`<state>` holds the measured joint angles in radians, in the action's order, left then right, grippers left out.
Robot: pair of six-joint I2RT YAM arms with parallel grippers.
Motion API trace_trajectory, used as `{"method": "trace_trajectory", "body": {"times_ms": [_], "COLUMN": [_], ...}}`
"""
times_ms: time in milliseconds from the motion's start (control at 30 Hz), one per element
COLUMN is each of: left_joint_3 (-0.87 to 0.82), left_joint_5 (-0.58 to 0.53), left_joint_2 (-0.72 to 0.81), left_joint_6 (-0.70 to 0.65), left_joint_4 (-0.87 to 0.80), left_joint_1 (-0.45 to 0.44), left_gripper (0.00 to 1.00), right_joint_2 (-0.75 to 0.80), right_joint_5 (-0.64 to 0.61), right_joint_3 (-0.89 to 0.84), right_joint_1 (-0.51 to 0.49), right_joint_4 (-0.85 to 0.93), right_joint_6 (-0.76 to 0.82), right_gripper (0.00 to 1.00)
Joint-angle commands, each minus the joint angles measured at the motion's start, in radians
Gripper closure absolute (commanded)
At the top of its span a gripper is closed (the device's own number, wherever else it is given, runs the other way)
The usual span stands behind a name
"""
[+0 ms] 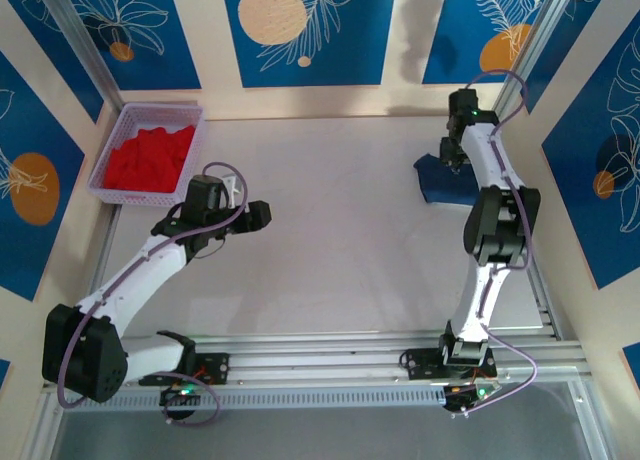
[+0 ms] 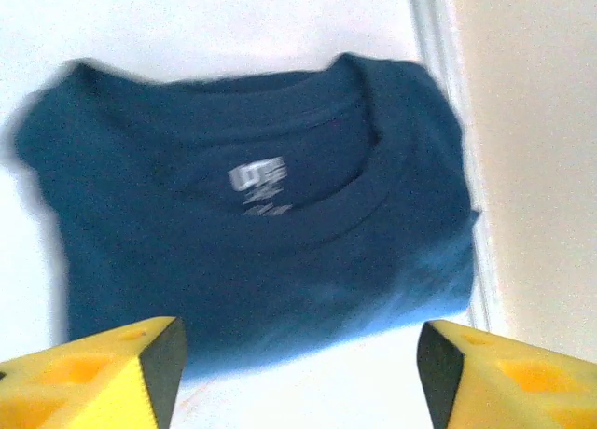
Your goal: Fold the inside-out t-shirt
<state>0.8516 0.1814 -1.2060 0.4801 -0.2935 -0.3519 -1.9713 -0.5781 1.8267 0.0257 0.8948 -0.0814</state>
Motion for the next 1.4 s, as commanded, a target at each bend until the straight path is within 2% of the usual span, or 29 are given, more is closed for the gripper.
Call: {"method": "trace_trajectory", "body": {"times_ms": [0,33,100,133,267,400,500,600,700,800,900,1000,1167,1300,1367], "left_joint_3": [0.005,-0.001,-0.016,-0.027,-0.099,-0.178,-0.250,-0.297,-0.353,-0.377,-0.384,-0.388,-0.426,-0.480,-0.463], "left_joint_5": [-0.130,-0.168,-0.288,-0.342,-0.586,-0.812,-0.883,-0.835,-0.700,-0.622,-0.586,-0.528,-0.409,-0.377,-0.339], "left_joint_2": [0.042,0.056,0.094,0.111,0.169,0.183,0.154,0.083,-0.006,-0.094,-0.174,-0.197,-0.190,-0.333,-0.324], "left_joint_6": [-0.040,-0.045,-0.054,-0.060,-0.104,-0.158,-0.226,-0.313,-0.389,-0.416,-0.458,-0.485,-0.503,-0.513,-0.505], "left_joint_4": [-0.009,-0.005,-0.003,0.004,0.070,0.160,0.292,0.430,0.630,0.765,0.840,0.878,0.960,1.194,1.143], "left_joint_1": [-0.005,-0.004,-0.001,-0.001,0.003,0.013,0.036,0.081,0.128,0.158,0.173,0.186,0.233,0.246,0.262], "left_gripper": [0.13,0.10,0.02,0.00,0.00,0.00,0.00,0.00,0.00,0.00,0.00,0.00,0.01,0.00,0.00], "right_joint_2": [0.220,0.268,0.373,0.412,0.576,0.676,0.691,0.656,0.598,0.562,0.554,0.576,0.537,0.462,0.445], "right_joint_5": [0.146,0.158,0.153,0.152,0.153,0.135,0.105,0.114,0.091,0.118,0.207,0.265,0.328,0.353,0.354], "right_joint_3": [-0.161,-0.221,-0.348,-0.399,-0.643,-0.885,-1.064,-1.211,-1.224,-1.258,-1.346,-1.376,-1.457,-1.450,-1.443], "right_joint_1": [-0.085,-0.112,-0.180,-0.209,-0.303,-0.317,-0.315,-0.296,-0.276,-0.235,-0.160,-0.113,-0.092,-0.082,-0.076], "right_joint_4": [-0.153,-0.199,-0.301,-0.341,-0.561,-0.794,-1.014,-1.243,-1.281,-1.354,-1.498,-1.541,-1.717,-1.770,-1.777], "right_joint_6": [-0.102,-0.105,-0.108,-0.109,-0.108,-0.143,-0.068,-0.016,0.028,0.053,0.019,0.004,0.006,-0.001,-0.007], "right_gripper": [0.22,0.18,0.03,0.01,0.01,0.01,0.01,0.01,0.01,0.01,0.01,0.01,0.01,0.01,0.01]}}
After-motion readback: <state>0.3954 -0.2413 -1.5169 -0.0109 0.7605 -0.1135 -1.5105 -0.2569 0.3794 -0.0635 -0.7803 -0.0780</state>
